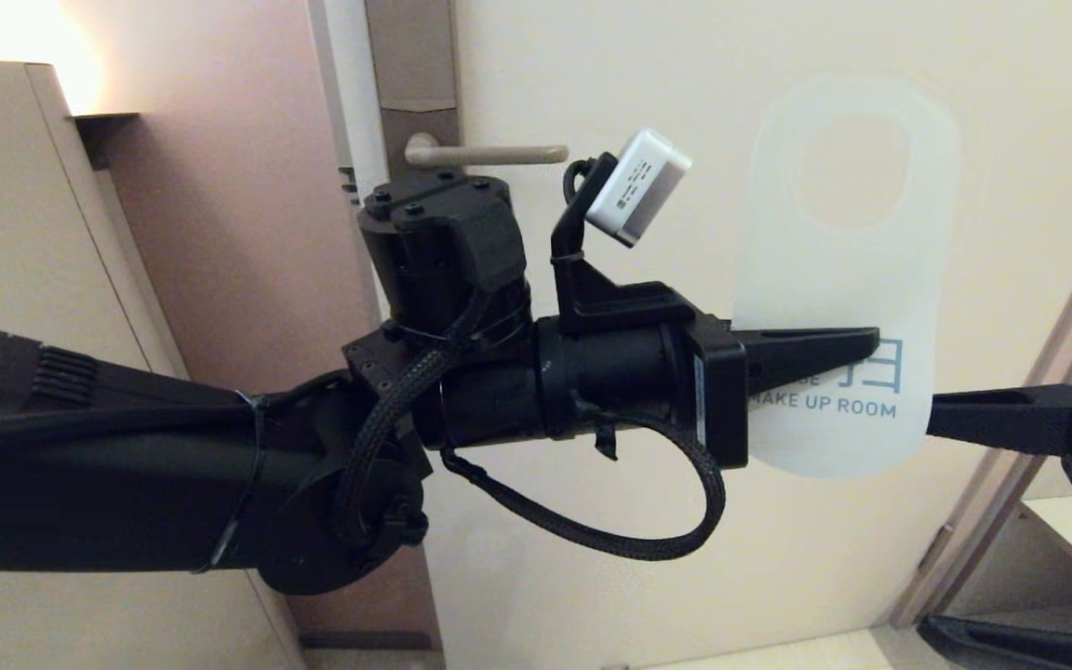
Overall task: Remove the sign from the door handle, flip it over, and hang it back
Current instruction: Hand it to the other hand
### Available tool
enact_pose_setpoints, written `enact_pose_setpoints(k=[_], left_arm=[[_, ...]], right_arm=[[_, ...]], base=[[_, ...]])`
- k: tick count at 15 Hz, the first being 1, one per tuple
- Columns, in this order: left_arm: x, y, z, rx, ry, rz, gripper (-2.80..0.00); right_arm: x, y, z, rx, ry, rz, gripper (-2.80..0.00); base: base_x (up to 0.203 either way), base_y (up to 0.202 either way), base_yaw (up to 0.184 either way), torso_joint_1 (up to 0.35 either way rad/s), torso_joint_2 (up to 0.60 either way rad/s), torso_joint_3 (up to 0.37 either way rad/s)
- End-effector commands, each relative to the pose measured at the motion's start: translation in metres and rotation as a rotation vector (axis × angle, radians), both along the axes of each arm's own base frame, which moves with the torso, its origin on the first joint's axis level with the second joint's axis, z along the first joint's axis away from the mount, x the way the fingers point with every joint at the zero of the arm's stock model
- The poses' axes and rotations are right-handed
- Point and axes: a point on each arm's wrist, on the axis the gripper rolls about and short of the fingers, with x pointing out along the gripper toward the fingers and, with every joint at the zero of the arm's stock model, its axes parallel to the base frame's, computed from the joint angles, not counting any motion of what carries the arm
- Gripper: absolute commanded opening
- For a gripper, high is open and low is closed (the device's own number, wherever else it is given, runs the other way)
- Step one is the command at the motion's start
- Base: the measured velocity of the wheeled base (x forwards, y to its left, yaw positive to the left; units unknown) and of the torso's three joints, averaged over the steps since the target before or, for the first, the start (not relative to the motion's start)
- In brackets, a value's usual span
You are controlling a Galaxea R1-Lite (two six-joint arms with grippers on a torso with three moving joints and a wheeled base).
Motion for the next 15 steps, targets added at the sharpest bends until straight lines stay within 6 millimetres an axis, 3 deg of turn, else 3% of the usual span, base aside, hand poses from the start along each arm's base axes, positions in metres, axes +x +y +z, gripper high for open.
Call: enact_pose_setpoints(k=[1, 5, 15], left_arm=[[0.0, 0.0, -0.004, -0.001, 0.001, -0.006, -2.8], [0.001, 0.002, -0.008, -0.019, 0.015, -0.004, -2.8], [0.028, 0.018, -0.016, -0.025, 0.017, 0.078, -2.8]], right_arm=[[-0.002, -0.001, -0.002, 0.011, 0.025, -0.007, 0.0], [0.009, 0.006, 0.009, 0.162, 0.084, -0.031, 0.0], [0.029, 0.02, 0.006, 0.143, 0.113, -0.024, 0.0]], base=[[0.0, 0.0, 0.0, 0.0, 0.0, 0.0], [0.0, 0.0, 0.0, 0.0, 0.0, 0.0], [0.0, 0.0, 0.0, 0.0, 0.0, 0.0]])
